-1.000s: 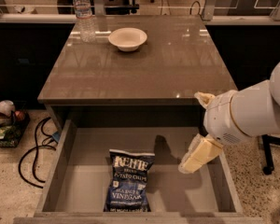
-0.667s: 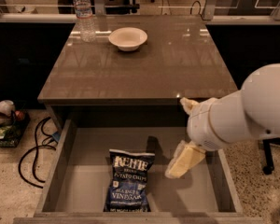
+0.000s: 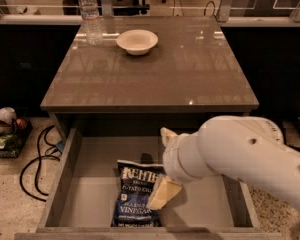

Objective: Pick blue chip bag from top drawer and place on counter

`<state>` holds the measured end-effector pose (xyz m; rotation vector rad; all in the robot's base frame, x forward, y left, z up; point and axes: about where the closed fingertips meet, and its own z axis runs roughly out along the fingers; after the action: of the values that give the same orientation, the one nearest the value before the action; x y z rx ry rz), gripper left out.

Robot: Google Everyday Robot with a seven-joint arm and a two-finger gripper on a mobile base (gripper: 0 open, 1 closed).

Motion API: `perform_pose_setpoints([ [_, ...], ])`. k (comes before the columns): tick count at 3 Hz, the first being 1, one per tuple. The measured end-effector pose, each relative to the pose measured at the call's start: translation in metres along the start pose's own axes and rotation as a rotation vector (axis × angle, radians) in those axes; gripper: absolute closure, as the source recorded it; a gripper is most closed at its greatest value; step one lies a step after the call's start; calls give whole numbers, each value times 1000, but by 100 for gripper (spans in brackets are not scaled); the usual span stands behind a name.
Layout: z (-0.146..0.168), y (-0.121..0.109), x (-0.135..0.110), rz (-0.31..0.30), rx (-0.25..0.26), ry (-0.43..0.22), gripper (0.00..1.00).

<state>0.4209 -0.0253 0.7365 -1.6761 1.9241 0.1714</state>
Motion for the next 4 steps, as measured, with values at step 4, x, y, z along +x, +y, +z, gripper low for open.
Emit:
perform_pose_setpoints([
  [4,112,51,-3,-12,-108,122,0],
])
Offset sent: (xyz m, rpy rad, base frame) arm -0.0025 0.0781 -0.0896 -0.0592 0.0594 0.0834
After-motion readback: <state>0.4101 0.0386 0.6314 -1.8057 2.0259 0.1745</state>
